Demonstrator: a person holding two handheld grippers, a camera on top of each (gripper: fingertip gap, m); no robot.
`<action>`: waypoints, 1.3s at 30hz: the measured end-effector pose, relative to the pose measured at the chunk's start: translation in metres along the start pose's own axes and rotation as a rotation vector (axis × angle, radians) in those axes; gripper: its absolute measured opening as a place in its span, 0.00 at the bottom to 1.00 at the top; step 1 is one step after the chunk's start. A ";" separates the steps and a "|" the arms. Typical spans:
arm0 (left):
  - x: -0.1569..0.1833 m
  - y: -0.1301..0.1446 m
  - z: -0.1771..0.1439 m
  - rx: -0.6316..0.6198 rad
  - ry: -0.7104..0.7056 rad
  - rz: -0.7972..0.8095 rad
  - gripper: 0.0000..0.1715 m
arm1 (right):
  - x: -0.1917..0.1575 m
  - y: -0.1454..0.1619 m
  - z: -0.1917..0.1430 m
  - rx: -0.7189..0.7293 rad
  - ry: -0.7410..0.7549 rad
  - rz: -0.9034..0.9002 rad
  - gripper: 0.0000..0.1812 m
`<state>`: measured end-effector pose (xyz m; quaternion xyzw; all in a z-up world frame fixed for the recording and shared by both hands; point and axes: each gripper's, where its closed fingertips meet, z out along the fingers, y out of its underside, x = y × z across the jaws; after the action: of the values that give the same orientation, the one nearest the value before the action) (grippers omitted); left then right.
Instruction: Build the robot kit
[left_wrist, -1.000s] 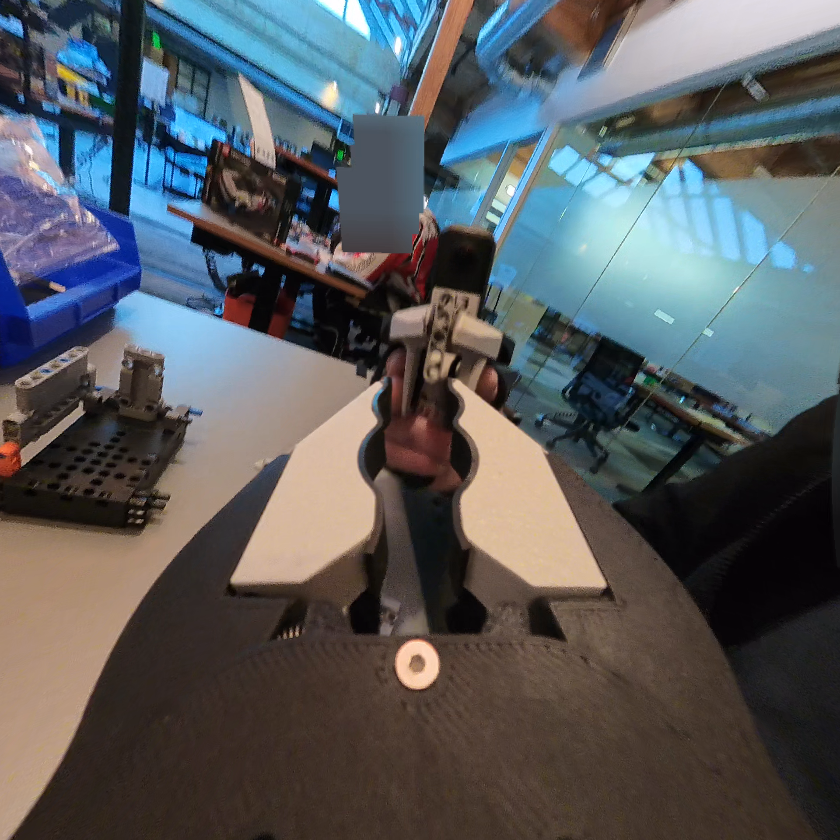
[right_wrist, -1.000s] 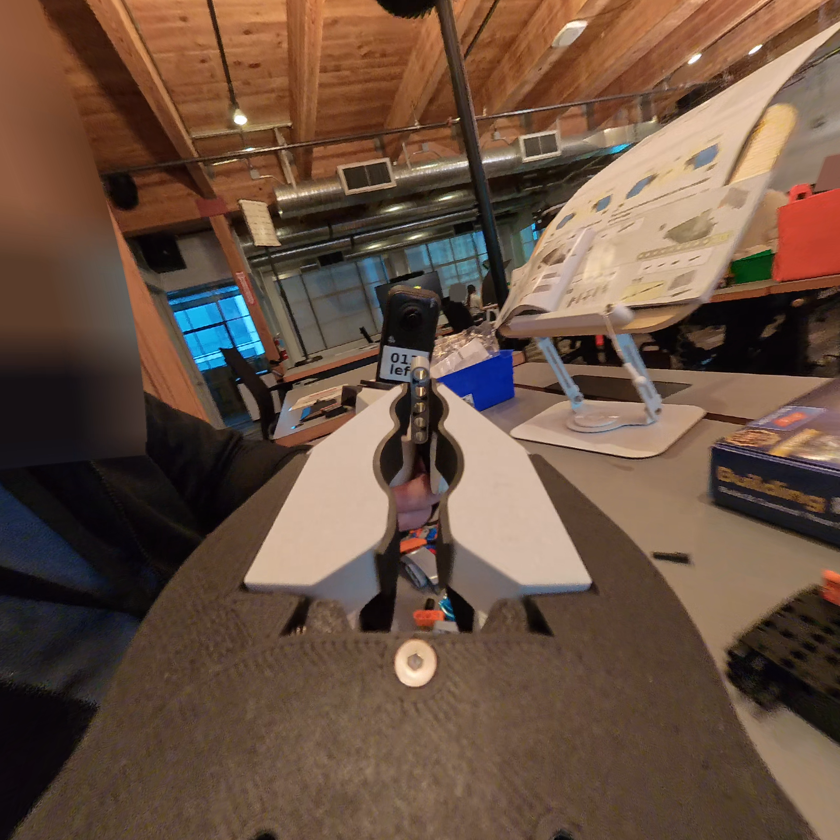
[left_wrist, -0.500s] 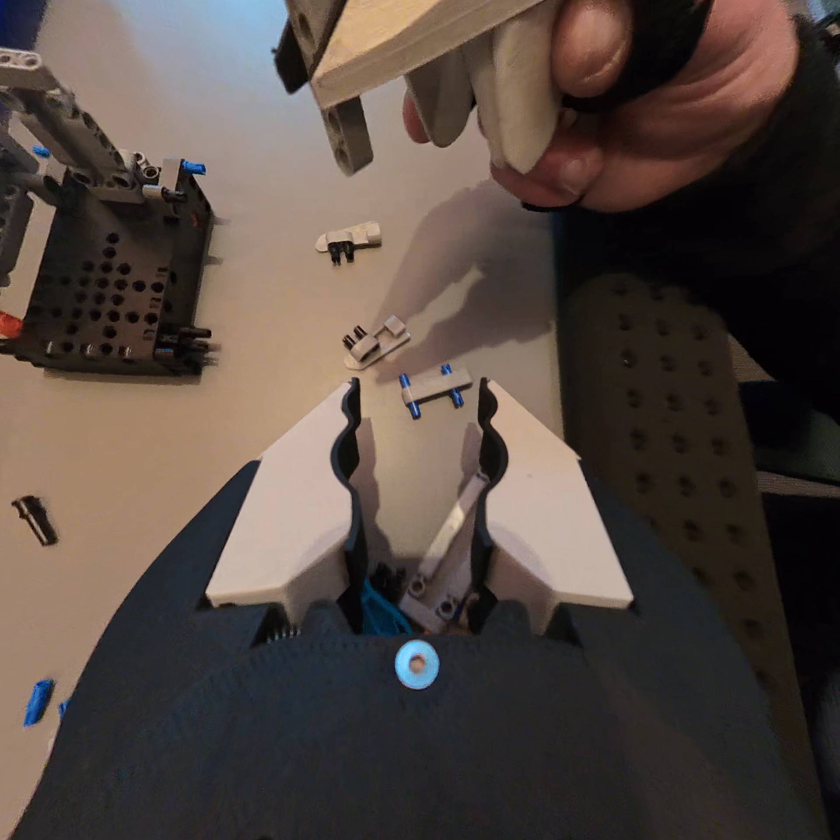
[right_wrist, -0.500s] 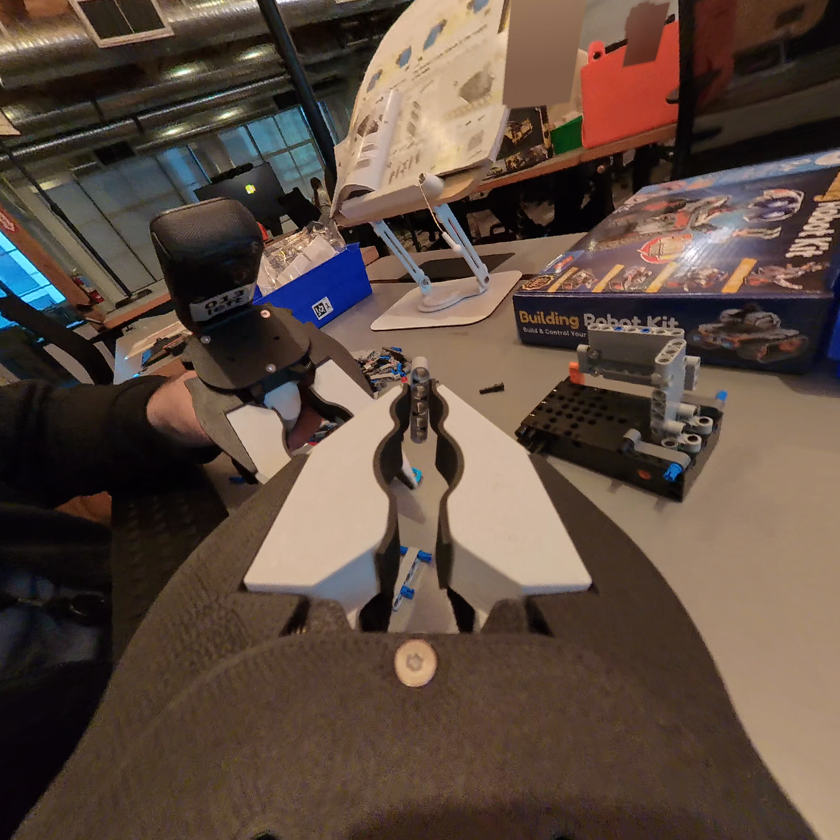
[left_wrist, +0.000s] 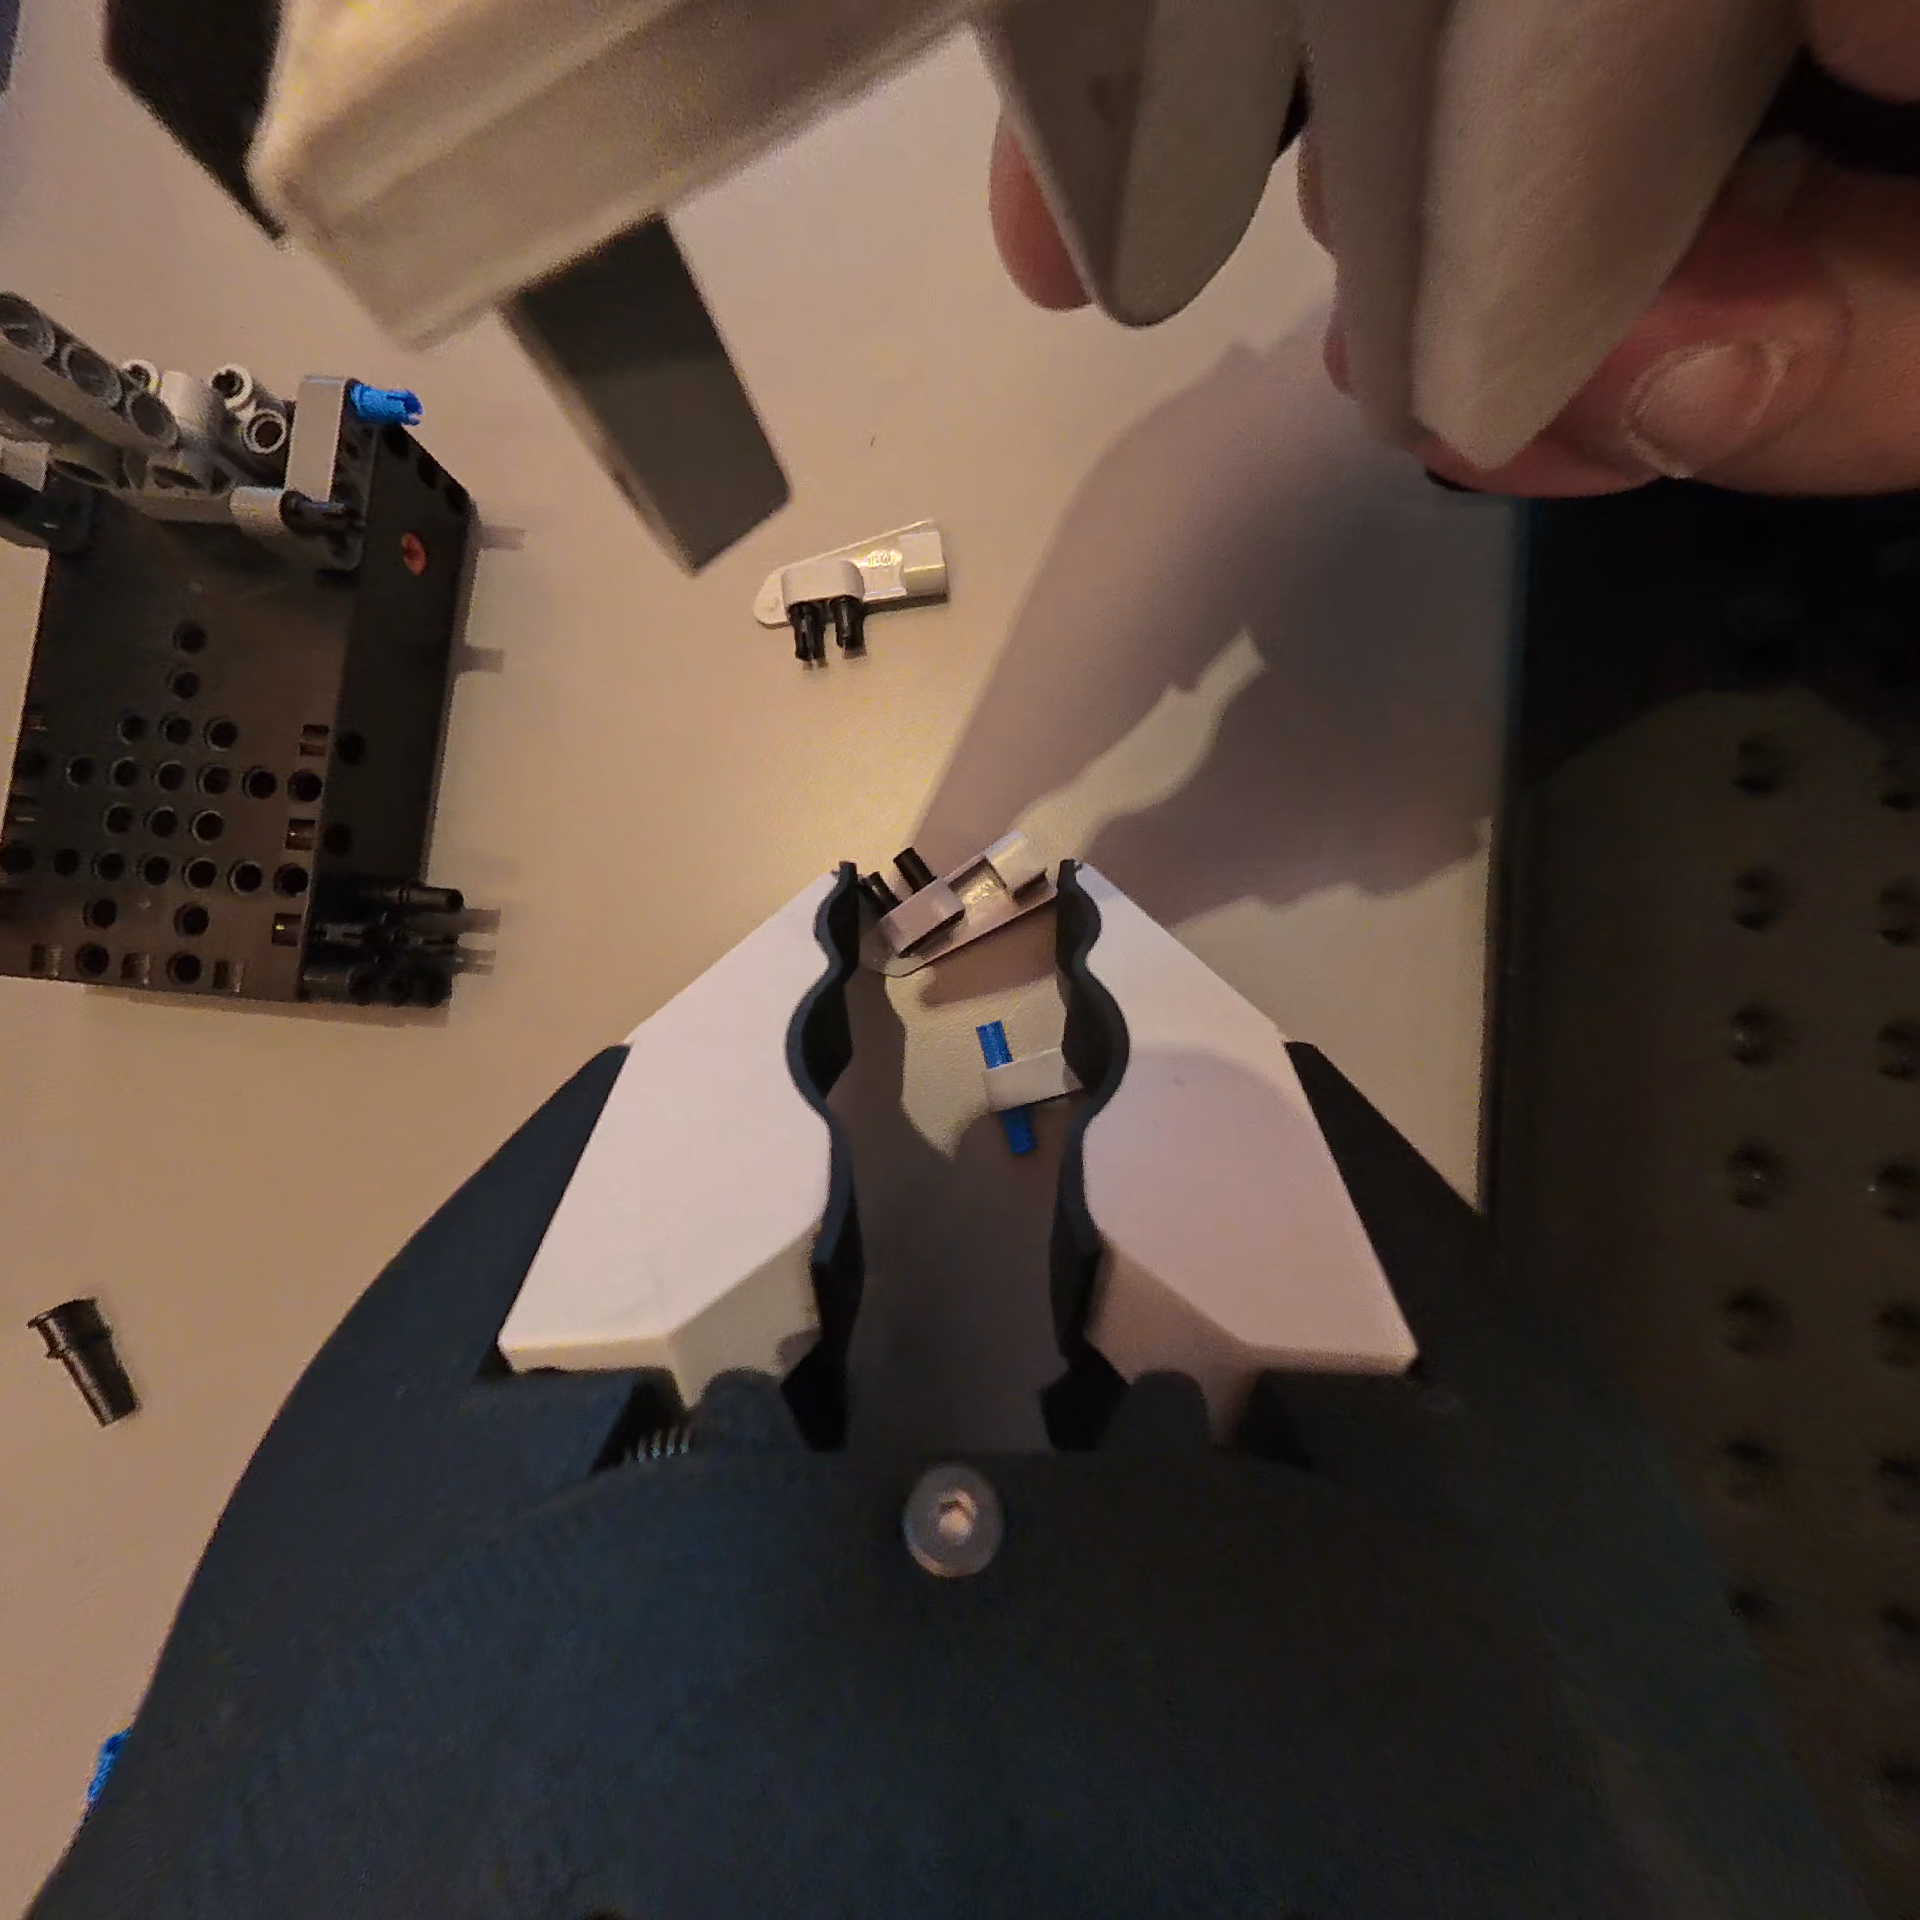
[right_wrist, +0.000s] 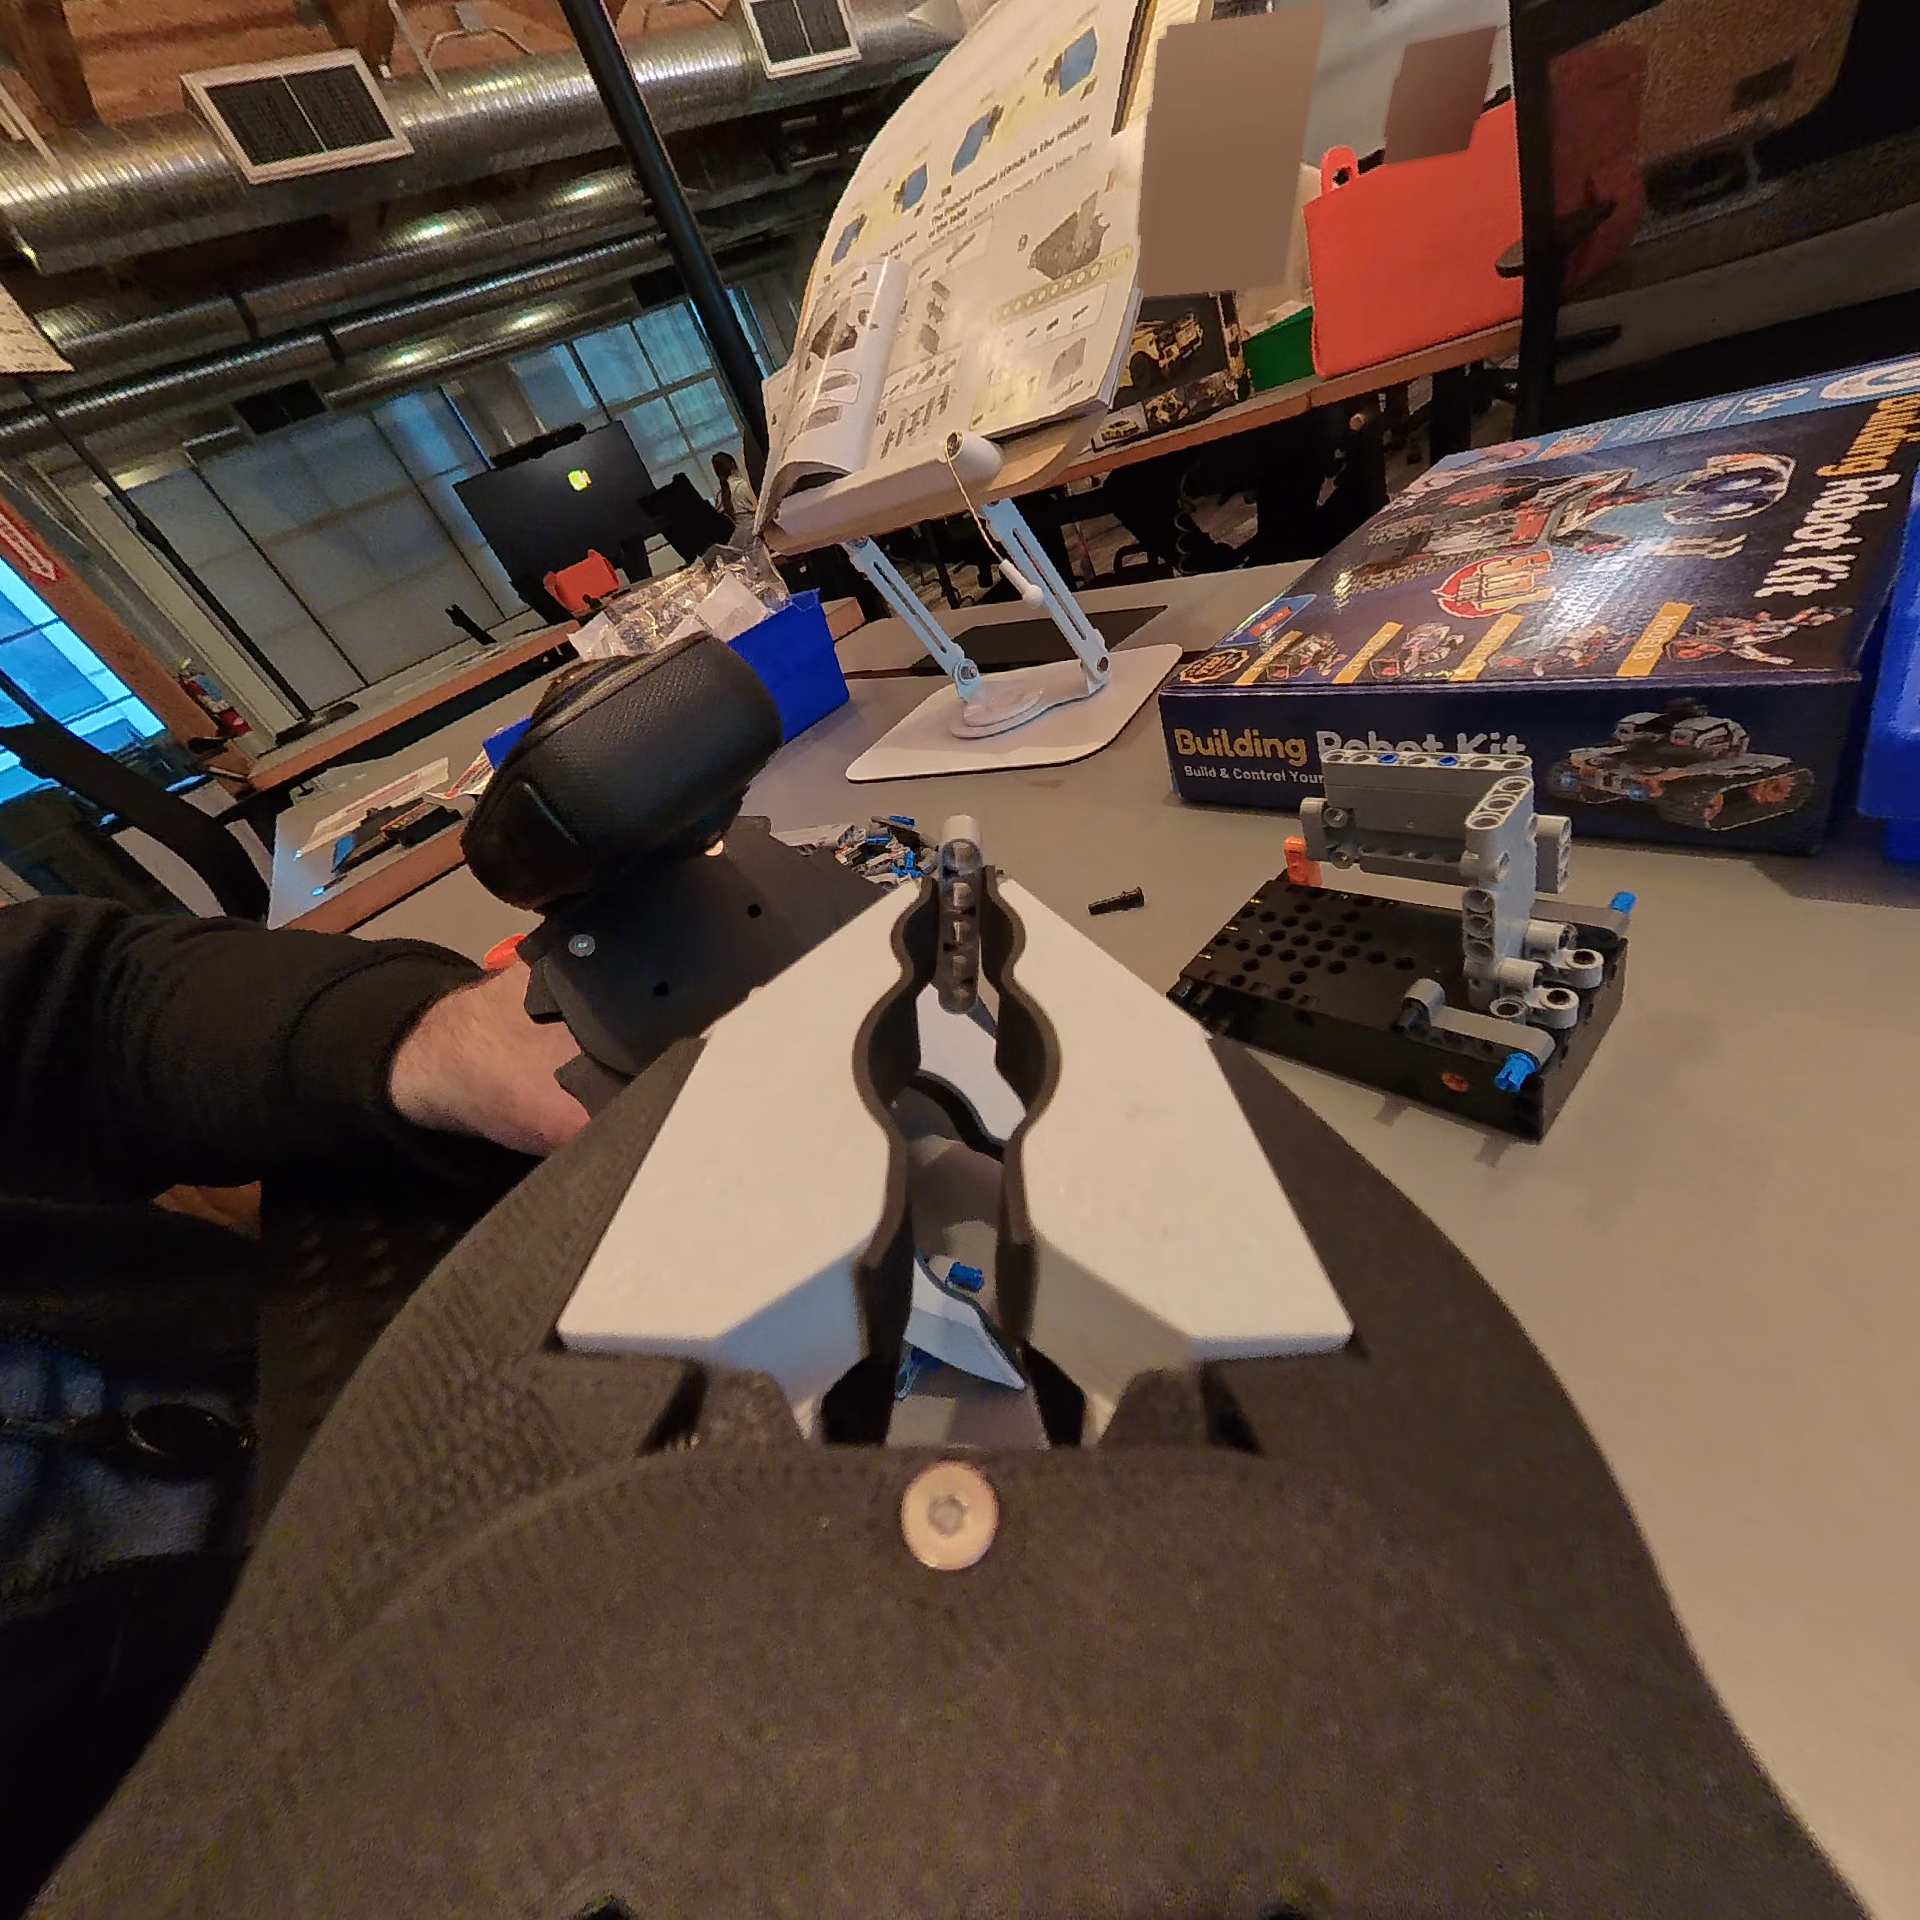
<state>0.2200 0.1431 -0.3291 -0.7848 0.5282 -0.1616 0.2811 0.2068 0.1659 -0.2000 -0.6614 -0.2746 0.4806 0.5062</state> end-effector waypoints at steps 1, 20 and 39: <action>-0.001 0.000 -0.001 0.000 -0.012 0.010 0.20 | 0.000 0.000 0.000 0.002 -0.002 0.001 0.03; -0.002 0.080 -0.108 0.076 -0.010 0.183 0.20 | -0.015 0.012 0.013 -0.070 -0.053 -0.056 0.02; -0.091 0.086 -0.068 -0.075 0.102 0.473 0.21 | -0.014 0.025 0.021 -0.133 -0.057 -0.076 0.02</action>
<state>0.0838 0.1837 -0.3239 -0.6401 0.7164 -0.1109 0.2545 0.1786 0.1542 -0.2187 -0.6688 -0.3452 0.4603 0.4707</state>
